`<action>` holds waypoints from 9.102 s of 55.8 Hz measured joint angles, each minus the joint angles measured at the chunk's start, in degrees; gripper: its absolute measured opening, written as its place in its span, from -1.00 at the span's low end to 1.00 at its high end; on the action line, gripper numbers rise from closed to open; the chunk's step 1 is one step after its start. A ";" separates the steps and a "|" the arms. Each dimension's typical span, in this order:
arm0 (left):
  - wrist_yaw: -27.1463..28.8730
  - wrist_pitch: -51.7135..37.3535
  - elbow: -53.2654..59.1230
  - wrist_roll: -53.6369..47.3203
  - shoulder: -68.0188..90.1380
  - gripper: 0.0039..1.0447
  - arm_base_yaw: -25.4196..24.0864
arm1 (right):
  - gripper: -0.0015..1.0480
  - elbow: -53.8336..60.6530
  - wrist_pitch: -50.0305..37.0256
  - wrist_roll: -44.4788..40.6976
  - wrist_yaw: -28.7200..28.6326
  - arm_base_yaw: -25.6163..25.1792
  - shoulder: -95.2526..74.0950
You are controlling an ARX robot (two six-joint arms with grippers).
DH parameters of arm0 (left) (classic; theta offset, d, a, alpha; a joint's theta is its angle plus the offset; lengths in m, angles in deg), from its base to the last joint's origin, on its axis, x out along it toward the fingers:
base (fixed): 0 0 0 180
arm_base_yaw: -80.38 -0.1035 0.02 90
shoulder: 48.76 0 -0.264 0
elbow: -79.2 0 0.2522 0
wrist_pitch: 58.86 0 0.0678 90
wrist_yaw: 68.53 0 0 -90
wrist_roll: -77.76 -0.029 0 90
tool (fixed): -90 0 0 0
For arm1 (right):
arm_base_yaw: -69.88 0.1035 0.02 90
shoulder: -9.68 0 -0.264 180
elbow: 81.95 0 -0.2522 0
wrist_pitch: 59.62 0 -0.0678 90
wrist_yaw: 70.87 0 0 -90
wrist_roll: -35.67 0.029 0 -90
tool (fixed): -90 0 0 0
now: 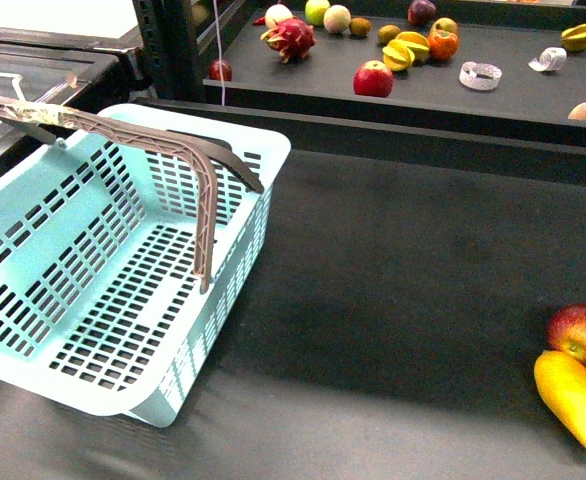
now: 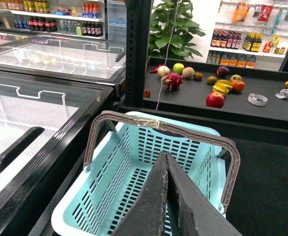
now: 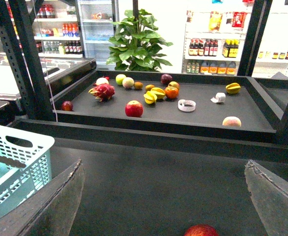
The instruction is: Pick mango with right arm and hold basket with left
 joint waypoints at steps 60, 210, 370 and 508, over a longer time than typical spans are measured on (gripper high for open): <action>20.46 -30.71 -22.36 61.09 79.30 0.85 5.40 | 0.85 0.00 0.00 0.00 -0.02 0.02 0.00; 2.47 -40.74 -38.42 25.64 95.82 -0.91 37.18 | 0.85 0.00 0.00 0.00 0.00 0.02 0.00; 2.67 -40.74 -38.49 25.79 95.82 -0.91 37.18 | 0.85 -46.88 -42.18 -7.74 -1.46 -14.08 -151.56; 2.67 -40.74 -38.49 25.79 95.82 -0.91 37.18 | 0.10 -45.22 -53.90 -5.70 -9.44 -14.27 -155.21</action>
